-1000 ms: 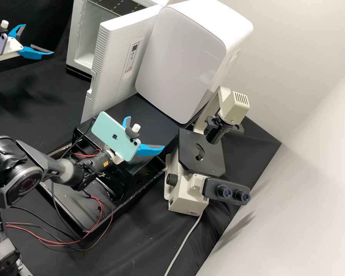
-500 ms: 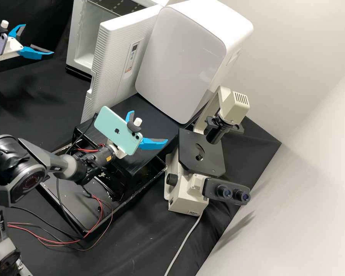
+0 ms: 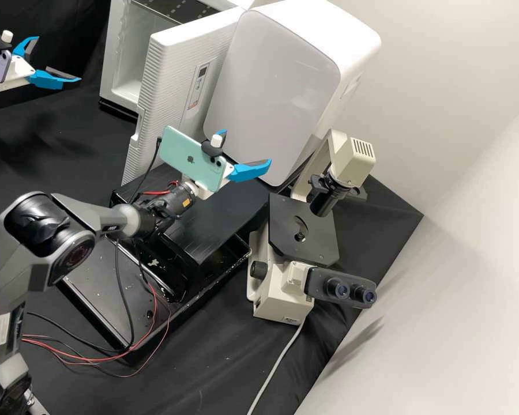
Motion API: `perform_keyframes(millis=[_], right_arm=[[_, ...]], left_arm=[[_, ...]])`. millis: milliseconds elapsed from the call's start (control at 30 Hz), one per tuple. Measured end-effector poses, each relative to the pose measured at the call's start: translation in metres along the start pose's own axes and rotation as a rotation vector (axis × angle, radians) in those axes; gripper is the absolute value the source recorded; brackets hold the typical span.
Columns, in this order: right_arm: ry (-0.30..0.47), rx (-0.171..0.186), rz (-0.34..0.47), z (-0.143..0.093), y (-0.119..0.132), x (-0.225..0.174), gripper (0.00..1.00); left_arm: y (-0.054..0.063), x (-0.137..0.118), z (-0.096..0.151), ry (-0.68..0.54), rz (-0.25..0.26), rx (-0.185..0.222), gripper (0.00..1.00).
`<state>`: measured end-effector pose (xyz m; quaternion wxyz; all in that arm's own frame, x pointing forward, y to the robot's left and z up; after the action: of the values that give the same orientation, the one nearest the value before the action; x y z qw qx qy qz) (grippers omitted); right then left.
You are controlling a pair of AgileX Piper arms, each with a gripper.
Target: Close the incubator door
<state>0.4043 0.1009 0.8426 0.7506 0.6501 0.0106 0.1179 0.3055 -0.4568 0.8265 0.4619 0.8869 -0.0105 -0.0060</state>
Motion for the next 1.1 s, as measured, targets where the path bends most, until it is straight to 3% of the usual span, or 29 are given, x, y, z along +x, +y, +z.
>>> perform_keyframes(millis=[367,633,933,1100], right_arm=[[0.049,-0.015,-0.007,-0.018,-0.007,0.062,0.00],[0.116,-0.081,-0.046,-0.045,-0.015,0.083,0.00],[0.191,-0.054,-0.053,-0.083,-0.024,0.084,0.00],[0.214,-0.066,-0.097,-0.096,-0.032,0.078,0.00]], left_arm=[[0.000,0.000,0.000,0.000,0.000,0.000,1.00],[0.000,0.000,0.000,0.000,0.000,0.000,1.00],[0.000,0.000,0.000,0.000,0.000,0.000,1.00],[0.000,0.000,0.000,0.000,0.000,0.000,1.00]])
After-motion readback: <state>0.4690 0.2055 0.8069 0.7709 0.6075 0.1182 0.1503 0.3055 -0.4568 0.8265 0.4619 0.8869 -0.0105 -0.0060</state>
